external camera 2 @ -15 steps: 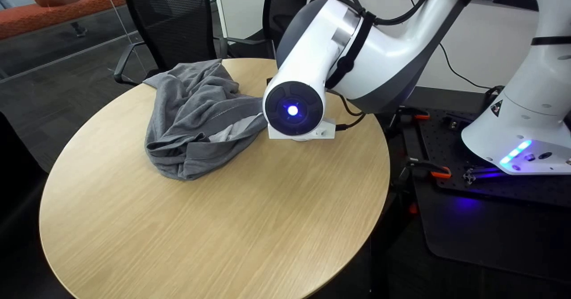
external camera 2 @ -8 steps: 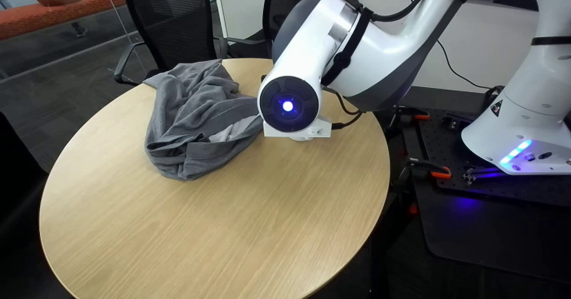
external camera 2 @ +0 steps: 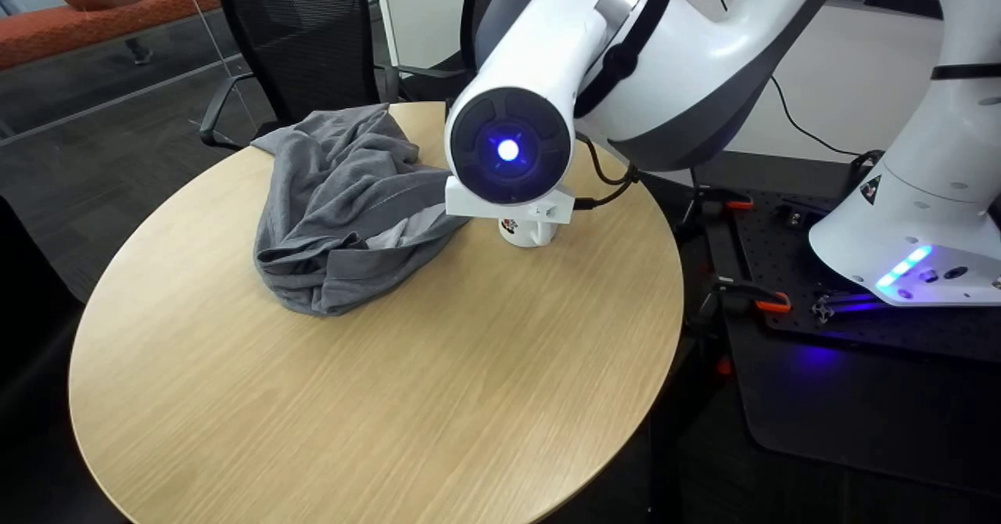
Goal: Put the marker in the mug
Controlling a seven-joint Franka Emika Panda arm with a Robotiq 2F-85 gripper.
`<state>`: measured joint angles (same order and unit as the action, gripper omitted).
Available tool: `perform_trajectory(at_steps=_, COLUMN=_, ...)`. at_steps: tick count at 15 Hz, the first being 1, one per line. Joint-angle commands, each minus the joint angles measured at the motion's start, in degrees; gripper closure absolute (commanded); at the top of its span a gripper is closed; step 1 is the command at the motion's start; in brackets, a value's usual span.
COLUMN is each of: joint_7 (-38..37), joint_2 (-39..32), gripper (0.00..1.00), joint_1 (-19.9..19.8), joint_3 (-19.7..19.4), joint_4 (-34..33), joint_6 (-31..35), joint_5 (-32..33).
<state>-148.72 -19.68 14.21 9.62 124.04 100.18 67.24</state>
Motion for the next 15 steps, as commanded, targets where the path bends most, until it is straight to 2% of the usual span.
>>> perform_trajectory(at_steps=1, joint_7=-1.2, joint_2=6.3, gripper=0.00, joint_1=1.0, joint_3=1.1, joint_4=2.2, joint_6=-4.0, joint_5=0.7)
perform_trajectory(at_steps=7, joint_7=-1.2, joint_2=11.4, gripper=0.00, joint_1=1.7, joint_3=2.9, joint_4=1.8, joint_6=-8.9, joint_5=1.2)
perform_trajectory(at_steps=8, joint_7=0.0, joint_2=9.0, gripper=0.00, joint_1=1.1, joint_3=2.8, joint_4=0.2, joint_6=-7.7, joint_5=0.1)
perform_trajectory(at_steps=15, joint_7=0.0, joint_2=10.1, gripper=0.00, joint_1=1.2, joint_3=3.1, joint_4=0.4, joint_6=-8.0, joint_5=0.1)
